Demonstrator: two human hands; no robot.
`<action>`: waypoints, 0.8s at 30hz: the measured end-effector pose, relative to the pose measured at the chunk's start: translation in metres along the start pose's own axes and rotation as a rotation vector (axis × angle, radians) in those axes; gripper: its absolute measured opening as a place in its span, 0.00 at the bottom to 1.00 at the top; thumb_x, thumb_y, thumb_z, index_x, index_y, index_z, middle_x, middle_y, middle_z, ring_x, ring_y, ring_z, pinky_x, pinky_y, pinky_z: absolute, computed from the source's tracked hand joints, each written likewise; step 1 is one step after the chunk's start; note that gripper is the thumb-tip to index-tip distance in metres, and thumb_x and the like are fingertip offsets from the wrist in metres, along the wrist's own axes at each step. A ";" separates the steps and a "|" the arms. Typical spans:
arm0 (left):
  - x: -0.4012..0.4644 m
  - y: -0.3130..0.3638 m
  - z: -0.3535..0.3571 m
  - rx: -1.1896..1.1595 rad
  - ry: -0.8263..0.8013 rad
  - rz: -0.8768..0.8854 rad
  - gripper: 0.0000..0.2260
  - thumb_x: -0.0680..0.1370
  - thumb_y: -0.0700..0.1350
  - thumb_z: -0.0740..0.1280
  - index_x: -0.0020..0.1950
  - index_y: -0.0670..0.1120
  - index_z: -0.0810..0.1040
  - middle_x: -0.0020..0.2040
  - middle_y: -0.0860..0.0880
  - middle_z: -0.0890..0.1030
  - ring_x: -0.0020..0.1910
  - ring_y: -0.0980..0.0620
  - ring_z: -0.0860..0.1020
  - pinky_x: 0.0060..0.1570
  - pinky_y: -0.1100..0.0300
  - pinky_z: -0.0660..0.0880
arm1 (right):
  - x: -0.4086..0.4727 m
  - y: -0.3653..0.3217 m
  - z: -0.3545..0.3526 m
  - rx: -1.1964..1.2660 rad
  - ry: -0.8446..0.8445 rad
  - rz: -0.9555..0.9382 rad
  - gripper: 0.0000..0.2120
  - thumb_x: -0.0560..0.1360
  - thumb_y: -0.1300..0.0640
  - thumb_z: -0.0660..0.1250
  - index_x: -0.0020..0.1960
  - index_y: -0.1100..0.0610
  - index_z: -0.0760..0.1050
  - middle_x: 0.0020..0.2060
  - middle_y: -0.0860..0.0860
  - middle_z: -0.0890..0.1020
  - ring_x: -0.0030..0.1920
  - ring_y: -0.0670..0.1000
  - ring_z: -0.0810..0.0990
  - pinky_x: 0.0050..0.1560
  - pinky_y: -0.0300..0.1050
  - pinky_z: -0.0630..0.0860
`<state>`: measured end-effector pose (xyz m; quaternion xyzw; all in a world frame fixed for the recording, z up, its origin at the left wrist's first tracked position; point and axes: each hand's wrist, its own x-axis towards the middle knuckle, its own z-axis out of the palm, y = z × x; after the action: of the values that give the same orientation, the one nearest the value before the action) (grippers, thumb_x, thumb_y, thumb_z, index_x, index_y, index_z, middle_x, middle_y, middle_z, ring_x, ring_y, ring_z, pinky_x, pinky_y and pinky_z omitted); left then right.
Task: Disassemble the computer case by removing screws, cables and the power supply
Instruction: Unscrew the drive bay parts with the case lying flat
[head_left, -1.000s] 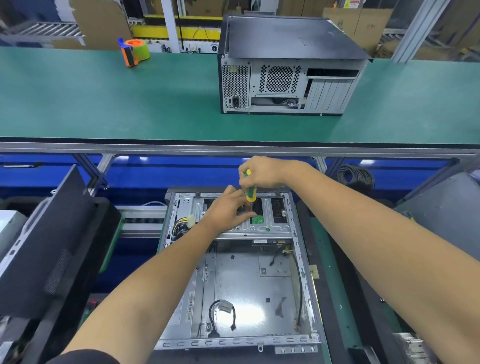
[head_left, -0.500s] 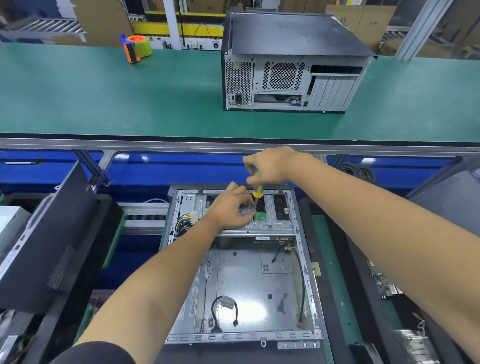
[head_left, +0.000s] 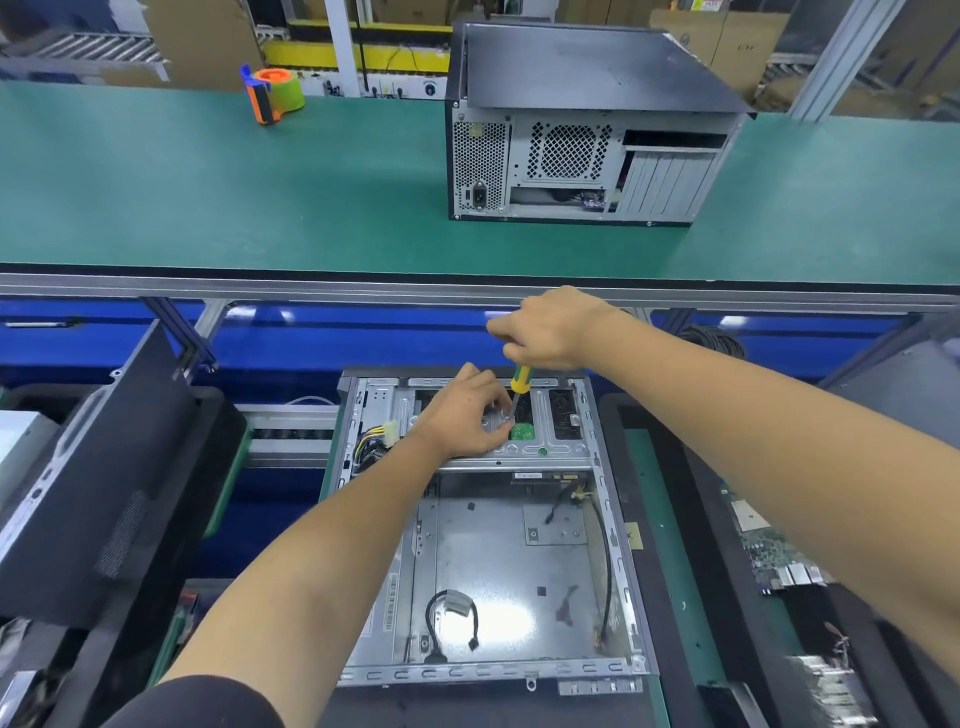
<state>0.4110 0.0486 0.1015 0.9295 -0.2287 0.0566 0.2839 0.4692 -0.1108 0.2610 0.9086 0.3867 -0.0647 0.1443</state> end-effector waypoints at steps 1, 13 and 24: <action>0.000 0.000 0.000 -0.002 0.000 0.001 0.08 0.74 0.51 0.75 0.48 0.49 0.80 0.44 0.54 0.77 0.48 0.52 0.68 0.50 0.57 0.72 | 0.001 -0.001 0.002 0.029 0.003 -0.005 0.03 0.79 0.51 0.58 0.50 0.49 0.67 0.35 0.48 0.71 0.34 0.52 0.70 0.31 0.46 0.58; 0.000 -0.001 0.000 0.031 -0.001 0.008 0.08 0.75 0.52 0.74 0.48 0.49 0.81 0.44 0.55 0.76 0.50 0.52 0.68 0.50 0.57 0.71 | 0.000 -0.004 -0.002 -0.020 -0.034 -0.059 0.06 0.80 0.49 0.58 0.50 0.51 0.67 0.35 0.49 0.71 0.32 0.50 0.68 0.31 0.46 0.58; 0.011 0.004 -0.008 0.140 -0.138 -0.015 0.09 0.74 0.52 0.73 0.48 0.48 0.80 0.46 0.52 0.76 0.51 0.50 0.69 0.48 0.58 0.68 | -0.006 -0.007 -0.002 0.103 -0.052 -0.096 0.04 0.78 0.53 0.63 0.50 0.50 0.70 0.42 0.48 0.74 0.40 0.55 0.74 0.32 0.46 0.60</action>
<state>0.4188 0.0457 0.1126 0.9504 -0.2363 0.0060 0.2024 0.4600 -0.1100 0.2625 0.8932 0.4221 -0.1149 0.1038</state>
